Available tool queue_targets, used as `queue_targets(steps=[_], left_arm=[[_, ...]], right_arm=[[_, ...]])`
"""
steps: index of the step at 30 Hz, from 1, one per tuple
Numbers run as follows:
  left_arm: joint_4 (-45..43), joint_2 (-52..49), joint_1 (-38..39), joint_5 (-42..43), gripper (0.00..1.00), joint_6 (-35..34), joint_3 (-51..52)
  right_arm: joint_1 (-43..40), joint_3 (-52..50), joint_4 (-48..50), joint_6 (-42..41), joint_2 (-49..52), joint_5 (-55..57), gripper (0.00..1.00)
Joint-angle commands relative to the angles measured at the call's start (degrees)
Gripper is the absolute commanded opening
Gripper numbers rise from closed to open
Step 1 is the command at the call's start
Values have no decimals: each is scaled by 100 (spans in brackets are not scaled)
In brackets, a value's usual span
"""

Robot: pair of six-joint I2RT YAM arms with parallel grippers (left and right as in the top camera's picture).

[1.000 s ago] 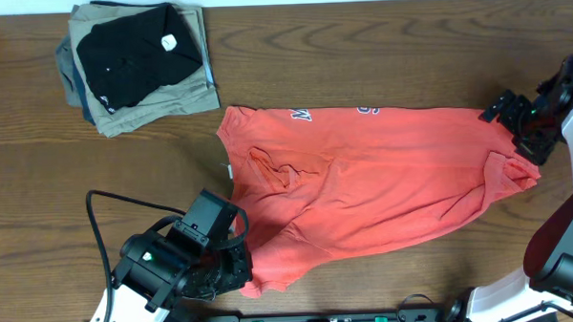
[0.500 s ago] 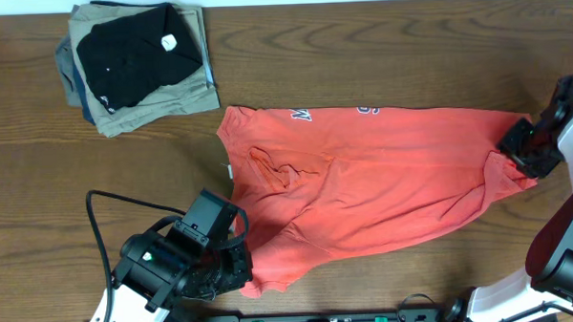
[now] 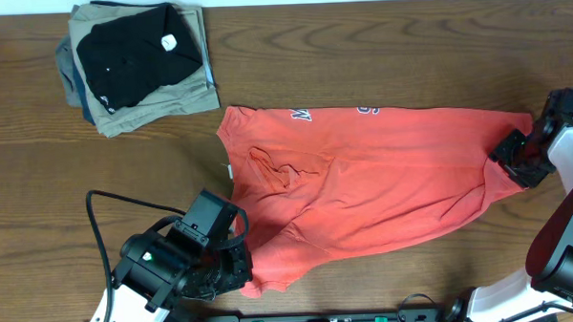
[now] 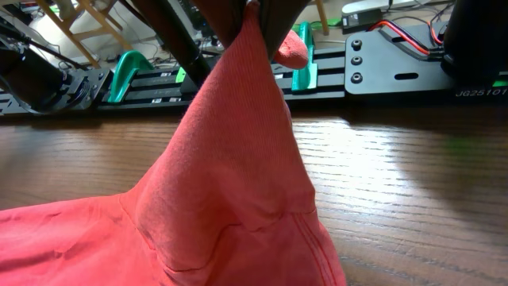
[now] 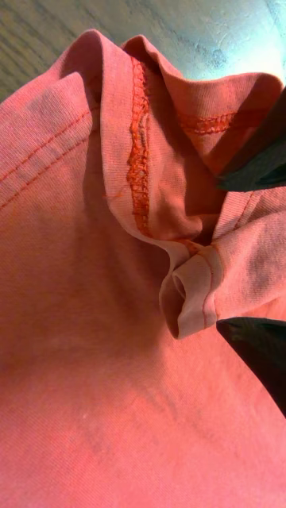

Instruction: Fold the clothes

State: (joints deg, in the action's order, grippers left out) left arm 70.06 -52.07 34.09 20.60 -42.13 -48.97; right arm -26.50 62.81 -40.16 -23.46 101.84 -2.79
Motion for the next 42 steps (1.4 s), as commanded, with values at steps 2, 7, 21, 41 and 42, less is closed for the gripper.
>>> queue_targets(steps=[2,7,21,41,42], left_arm=[[11,11,7,-79,6,52,-70],[11,11,7,-79,7,52,-70],[11,11,7,-79,8,50,-70],[11,11,7,-79,8,55,-70],[11,11,7,-79,7,55,-70]], right_arm=[[-33,-114,46,-7,122,-9,45],[-33,-155,101,-7,313,-50,34],[-48,7,-15,-7,326,-72,13],[-111,1062,-1679,-203,216,-85,1],[-146,1064,-1786,-304,166,-85,1]])
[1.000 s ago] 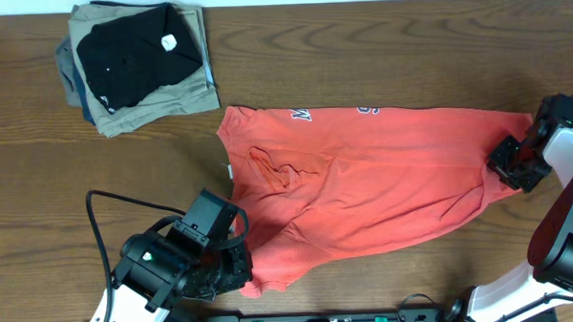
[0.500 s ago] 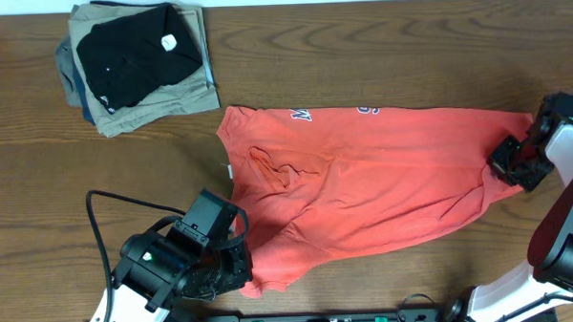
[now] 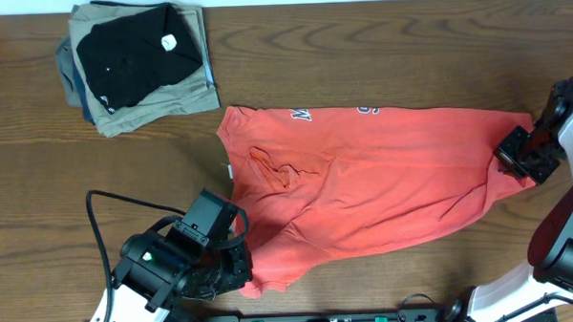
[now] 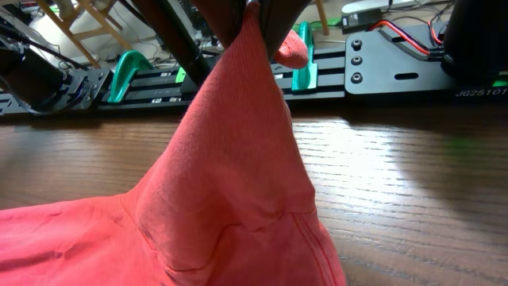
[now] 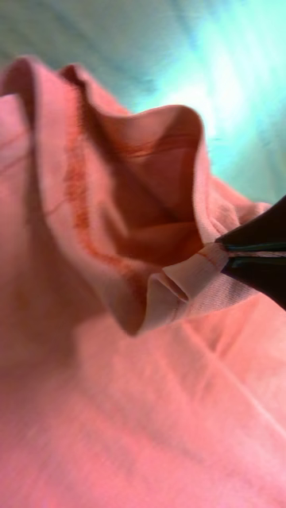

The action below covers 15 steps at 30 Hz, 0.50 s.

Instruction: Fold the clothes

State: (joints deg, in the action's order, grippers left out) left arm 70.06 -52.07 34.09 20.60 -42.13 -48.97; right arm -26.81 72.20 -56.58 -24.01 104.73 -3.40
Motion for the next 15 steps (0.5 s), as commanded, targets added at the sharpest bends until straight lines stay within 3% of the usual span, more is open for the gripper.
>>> queue_targets(steps=[1,15], left_arm=[[11,11,7,-79,7,55,-70],[28,11,7,-79,7,160,-70]], right_arm=[[-162,125,-240,-348,-186,-26,1],[-960,122,-1351,-533,-1091,-20,1]])
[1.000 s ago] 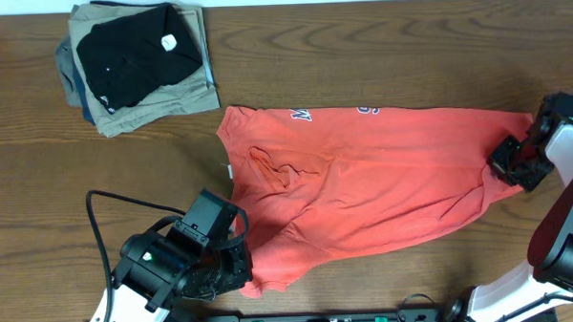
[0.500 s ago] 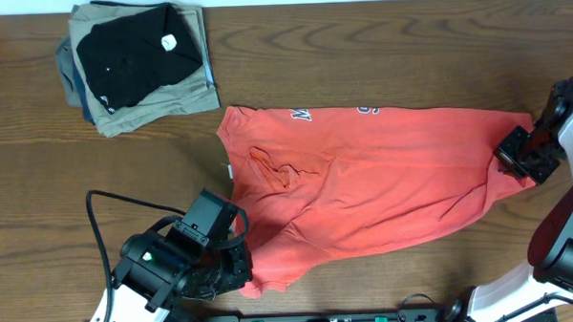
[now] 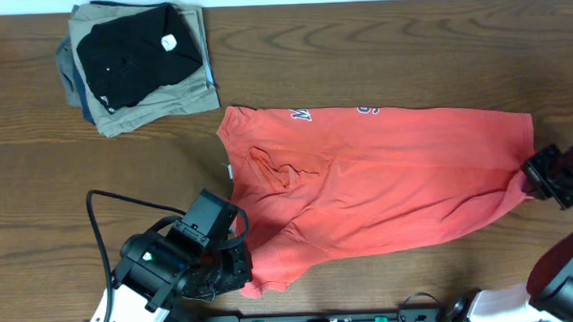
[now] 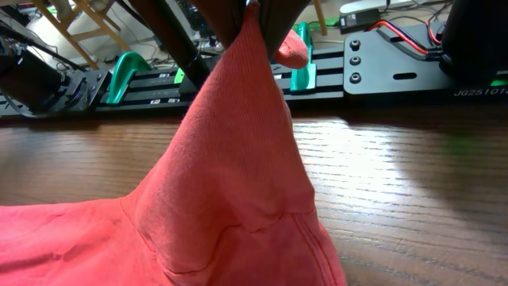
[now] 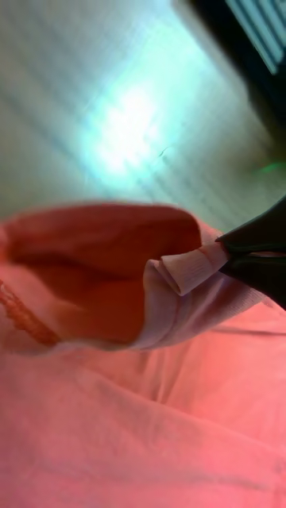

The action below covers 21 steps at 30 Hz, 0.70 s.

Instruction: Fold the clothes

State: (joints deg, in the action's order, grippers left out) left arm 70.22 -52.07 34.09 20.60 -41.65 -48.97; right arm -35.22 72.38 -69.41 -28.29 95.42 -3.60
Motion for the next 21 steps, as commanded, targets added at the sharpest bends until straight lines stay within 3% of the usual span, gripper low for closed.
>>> queue_targets(steps=[1,18,21], left_arm=[[13,11,7,-79,7,111,-70],[-7,31,7,-83,6,111,-297],[-9,101,7,-398,6,107,-487]], right_arm=[[-149,101,-114,-103,-173,4,1],[-520,-17,-929,-448,-330,809,1],[-675,-17,-946,-448,-514,807,1]])
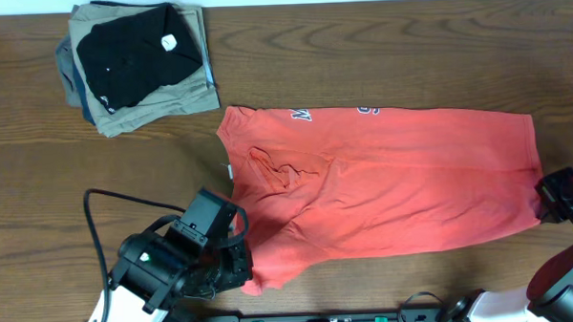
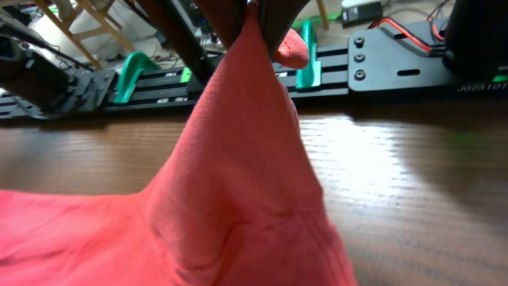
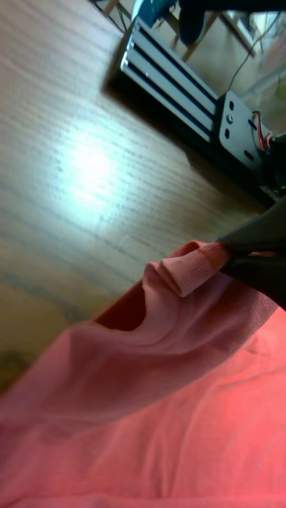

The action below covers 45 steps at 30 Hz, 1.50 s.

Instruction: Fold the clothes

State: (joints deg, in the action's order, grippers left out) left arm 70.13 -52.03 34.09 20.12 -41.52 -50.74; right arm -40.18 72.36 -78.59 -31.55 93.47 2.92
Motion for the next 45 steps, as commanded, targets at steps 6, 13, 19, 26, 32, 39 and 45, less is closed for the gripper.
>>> queue_targets(steps=[6,13,19,26,32,39,45], left_arm=[[-260,190,-83,-1379,6,74,-472],[-1054,133,-243,-2599,6,149,-468],[-1550,-197,-258,-3311,6,339,-461],[-2337,-964,-258,-3331,6,597,-461],[-3220,-1641,-271,-3346,6,981,-461],[-4159,-2284,-675,-3348,6,1200,-461],[-4721,-2771,-970,-3346,6,1285,-461]], right_arm=[[-308,-15,111,-122,-758,133,1],[-297,-15,385,-122,-831,-9,1],[-286,-15,715,-122,-828,-105,1],[-175,-15,1163,-122,-828,-262,1],[155,-15,1963,-122,-826,-295,2],[376,-15,2741,-122,-728,-299,6],[457,-17,3080,-120,-431,-319,4]])
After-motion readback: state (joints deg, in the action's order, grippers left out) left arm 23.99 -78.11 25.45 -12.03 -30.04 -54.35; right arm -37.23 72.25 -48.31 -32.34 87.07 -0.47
